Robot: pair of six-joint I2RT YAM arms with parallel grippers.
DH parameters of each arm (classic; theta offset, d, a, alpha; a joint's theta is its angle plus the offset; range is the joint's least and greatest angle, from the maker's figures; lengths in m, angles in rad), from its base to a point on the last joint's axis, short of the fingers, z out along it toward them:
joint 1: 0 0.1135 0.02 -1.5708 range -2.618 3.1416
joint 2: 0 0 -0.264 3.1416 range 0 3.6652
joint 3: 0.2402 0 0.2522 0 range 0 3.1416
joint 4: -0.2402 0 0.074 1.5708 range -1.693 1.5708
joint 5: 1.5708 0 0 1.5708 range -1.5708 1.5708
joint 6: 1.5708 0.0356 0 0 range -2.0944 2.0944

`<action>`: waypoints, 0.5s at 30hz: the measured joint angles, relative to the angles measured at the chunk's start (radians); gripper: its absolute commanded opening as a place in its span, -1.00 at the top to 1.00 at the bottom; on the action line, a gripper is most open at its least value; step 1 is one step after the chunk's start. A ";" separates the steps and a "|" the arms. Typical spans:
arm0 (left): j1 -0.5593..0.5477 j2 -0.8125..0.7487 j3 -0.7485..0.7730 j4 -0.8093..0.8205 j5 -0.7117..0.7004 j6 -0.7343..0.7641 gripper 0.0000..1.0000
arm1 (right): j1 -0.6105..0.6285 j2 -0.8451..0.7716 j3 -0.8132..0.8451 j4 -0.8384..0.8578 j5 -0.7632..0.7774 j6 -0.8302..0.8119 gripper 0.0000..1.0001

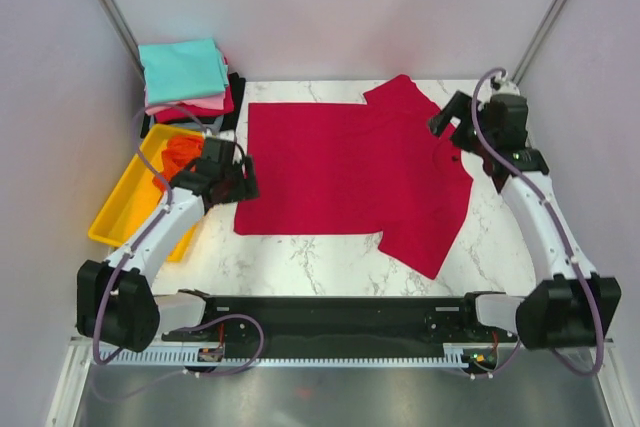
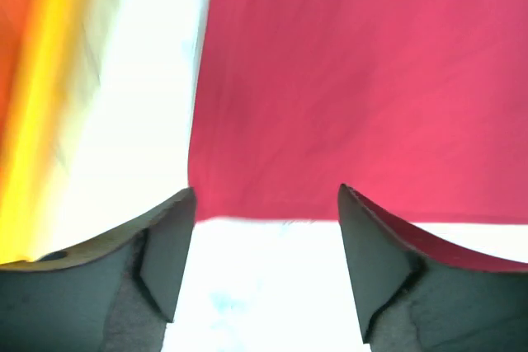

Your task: Fold and stack the t-shirts

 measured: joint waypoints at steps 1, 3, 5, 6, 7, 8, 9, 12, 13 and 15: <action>0.001 -0.006 -0.054 -0.009 0.000 -0.016 -0.44 | 0.001 -0.056 -0.072 -0.003 -0.001 0.001 -0.96; 0.006 -0.016 -0.166 -0.022 -0.003 -0.061 -0.39 | 0.003 -0.137 -0.198 -0.018 -0.003 0.001 -0.96; 0.011 -0.051 -0.251 -0.023 -0.014 -0.116 -0.36 | 0.004 -0.165 -0.284 -0.056 -0.006 0.000 -0.96; 0.012 -0.072 -0.276 -0.021 -0.022 -0.137 -0.36 | 0.004 -0.171 -0.305 -0.074 -0.010 0.000 -0.96; 0.013 -0.098 -0.301 -0.016 -0.030 -0.160 -0.36 | 0.004 -0.178 -0.323 -0.096 -0.016 -0.001 -0.96; 0.014 -0.123 -0.323 -0.003 -0.042 -0.183 -0.36 | 0.005 -0.187 -0.332 -0.116 -0.026 -0.002 -0.96; 0.014 -0.136 -0.335 0.008 -0.051 -0.197 -0.35 | 0.005 -0.198 -0.335 -0.132 -0.032 -0.003 -0.96; 0.016 -0.148 -0.383 0.067 -0.073 -0.246 -0.29 | 0.005 -0.250 -0.335 -0.151 -0.052 -0.003 -0.96; 0.016 -0.144 -0.397 0.081 -0.076 -0.258 -0.23 | 0.006 -0.269 -0.335 -0.155 -0.053 -0.005 -0.96; 0.016 -0.139 -0.420 0.109 -0.079 -0.279 -0.14 | 0.007 -0.296 -0.335 -0.165 -0.053 -0.011 -0.96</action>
